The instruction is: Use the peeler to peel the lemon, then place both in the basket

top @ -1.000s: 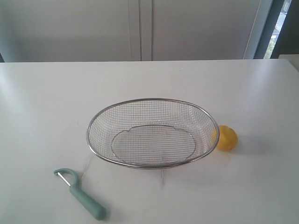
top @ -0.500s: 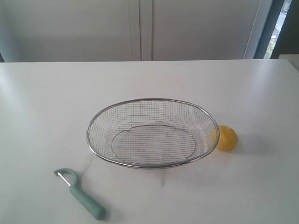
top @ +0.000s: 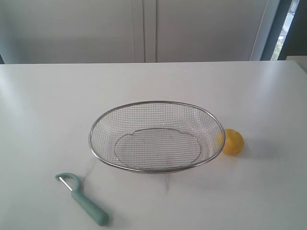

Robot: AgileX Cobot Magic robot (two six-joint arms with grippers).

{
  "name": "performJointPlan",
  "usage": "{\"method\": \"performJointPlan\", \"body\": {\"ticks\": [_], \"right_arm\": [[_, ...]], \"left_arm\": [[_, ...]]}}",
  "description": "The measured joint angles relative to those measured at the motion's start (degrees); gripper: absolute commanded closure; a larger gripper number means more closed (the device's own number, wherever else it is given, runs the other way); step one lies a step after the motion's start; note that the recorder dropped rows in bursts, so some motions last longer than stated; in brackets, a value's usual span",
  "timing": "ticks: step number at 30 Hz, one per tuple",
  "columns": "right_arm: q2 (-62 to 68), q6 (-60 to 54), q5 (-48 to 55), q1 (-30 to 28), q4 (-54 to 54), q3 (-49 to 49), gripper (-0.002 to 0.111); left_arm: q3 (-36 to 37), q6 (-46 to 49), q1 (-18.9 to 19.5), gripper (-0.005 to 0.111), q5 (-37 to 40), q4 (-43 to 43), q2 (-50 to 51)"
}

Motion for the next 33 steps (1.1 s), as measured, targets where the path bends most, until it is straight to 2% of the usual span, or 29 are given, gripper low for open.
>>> {"method": "performJointPlan", "body": {"ticks": [5, 12, 19, 33], "right_arm": [[6.5, 0.0, 4.3, 0.0, 0.0, -4.0, 0.108], [13.3, 0.0, 23.9, 0.0, 0.0, -7.6, 0.108], [16.6, 0.0, 39.1, 0.0, 0.0, -8.9, 0.108], [27.6, -0.1, 68.4, 0.0, 2.4, -24.3, 0.108]], "left_arm": [[0.0, 0.0, 0.0, 0.107, 0.0, 0.0, 0.0], [0.0, 0.0, 0.0, 0.107, 0.0, 0.0, 0.0], [0.0, 0.0, 0.0, 0.107, 0.0, 0.0, 0.0], [0.0, 0.0, 0.0, 0.107, 0.0, 0.0, 0.0]]}}
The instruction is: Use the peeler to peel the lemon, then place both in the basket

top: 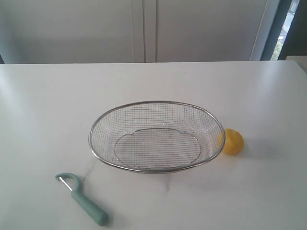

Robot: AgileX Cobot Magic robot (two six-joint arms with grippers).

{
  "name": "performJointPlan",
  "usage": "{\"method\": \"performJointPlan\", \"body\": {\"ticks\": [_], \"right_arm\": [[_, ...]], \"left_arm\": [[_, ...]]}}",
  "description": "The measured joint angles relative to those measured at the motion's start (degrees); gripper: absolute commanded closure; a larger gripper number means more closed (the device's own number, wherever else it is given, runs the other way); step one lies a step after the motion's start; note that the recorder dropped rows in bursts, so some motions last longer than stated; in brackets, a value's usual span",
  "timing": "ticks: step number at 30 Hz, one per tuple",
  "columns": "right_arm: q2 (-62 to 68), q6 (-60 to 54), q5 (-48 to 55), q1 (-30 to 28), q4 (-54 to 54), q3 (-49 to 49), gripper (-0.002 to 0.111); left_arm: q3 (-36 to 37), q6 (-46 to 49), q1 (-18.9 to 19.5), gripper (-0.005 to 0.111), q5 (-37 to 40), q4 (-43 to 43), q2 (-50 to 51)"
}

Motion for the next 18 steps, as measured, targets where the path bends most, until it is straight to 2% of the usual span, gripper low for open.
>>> {"method": "performJointPlan", "body": {"ticks": [10, 18], "right_arm": [[13.1, -15.4, 11.5, 0.1, 18.7, -9.9, 0.108], [20.7, -19.0, 17.2, 1.9, 23.0, -16.2, 0.108]], "left_arm": [[0.0, 0.0, 0.0, 0.107, 0.0, 0.0, 0.0], [0.0, 0.0, 0.0, 0.107, 0.0, 0.0, 0.0]]}}
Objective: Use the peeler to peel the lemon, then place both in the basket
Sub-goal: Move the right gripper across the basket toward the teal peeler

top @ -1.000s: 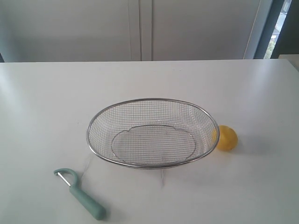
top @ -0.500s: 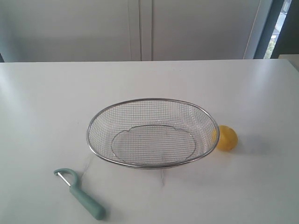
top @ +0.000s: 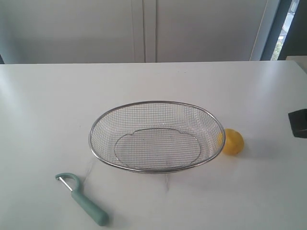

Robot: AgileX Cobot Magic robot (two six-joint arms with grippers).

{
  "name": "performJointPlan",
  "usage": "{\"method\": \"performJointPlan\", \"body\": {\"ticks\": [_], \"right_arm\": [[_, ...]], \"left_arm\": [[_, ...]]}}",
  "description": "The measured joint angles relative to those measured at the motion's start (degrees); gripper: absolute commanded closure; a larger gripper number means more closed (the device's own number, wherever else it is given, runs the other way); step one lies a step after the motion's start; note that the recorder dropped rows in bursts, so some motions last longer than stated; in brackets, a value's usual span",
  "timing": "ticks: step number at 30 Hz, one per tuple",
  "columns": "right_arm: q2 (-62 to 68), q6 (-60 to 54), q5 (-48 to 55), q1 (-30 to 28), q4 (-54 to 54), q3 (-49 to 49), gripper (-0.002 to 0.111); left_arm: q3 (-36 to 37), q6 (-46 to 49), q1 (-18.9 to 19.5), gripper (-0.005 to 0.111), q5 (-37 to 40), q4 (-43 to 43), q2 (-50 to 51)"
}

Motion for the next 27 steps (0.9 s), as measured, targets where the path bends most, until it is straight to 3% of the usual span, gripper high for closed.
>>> {"method": "performJointPlan", "body": {"ticks": [27], "right_arm": [[18.8, 2.9, -0.2, 24.3, 0.0, -14.6, 0.108]], "left_arm": [[0.0, 0.0, 0.0, 0.107, 0.0, 0.0, 0.0]]}}
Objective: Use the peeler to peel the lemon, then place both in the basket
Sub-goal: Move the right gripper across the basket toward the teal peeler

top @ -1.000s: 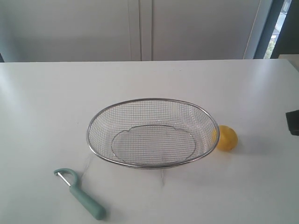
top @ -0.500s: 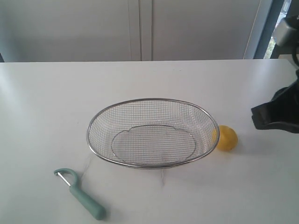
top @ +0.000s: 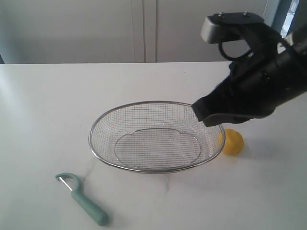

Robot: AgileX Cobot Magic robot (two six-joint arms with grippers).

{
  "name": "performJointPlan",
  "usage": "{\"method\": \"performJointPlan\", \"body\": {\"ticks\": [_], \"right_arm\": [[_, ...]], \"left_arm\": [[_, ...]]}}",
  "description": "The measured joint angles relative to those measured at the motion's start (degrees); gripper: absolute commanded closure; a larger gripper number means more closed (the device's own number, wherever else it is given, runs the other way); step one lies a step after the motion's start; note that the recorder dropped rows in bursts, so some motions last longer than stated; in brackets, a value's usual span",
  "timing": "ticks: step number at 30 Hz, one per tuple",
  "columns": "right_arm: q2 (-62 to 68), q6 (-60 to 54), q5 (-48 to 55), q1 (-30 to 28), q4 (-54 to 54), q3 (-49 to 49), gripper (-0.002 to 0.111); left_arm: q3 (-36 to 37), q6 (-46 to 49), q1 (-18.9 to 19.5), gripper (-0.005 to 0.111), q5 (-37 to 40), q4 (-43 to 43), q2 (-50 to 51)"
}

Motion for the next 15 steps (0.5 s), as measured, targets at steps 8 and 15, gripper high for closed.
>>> {"method": "performJointPlan", "body": {"ticks": [8, 15], "right_arm": [[9.8, 2.5, -0.5, 9.1, -2.7, -9.5, 0.108], [17.5, 3.8, 0.0, 15.1, -5.3, -17.1, 0.108]], "left_arm": [[0.0, 0.0, 0.0, 0.107, 0.0, 0.0, 0.0], [0.0, 0.0, 0.0, 0.107, 0.0, 0.0, 0.0]]}}
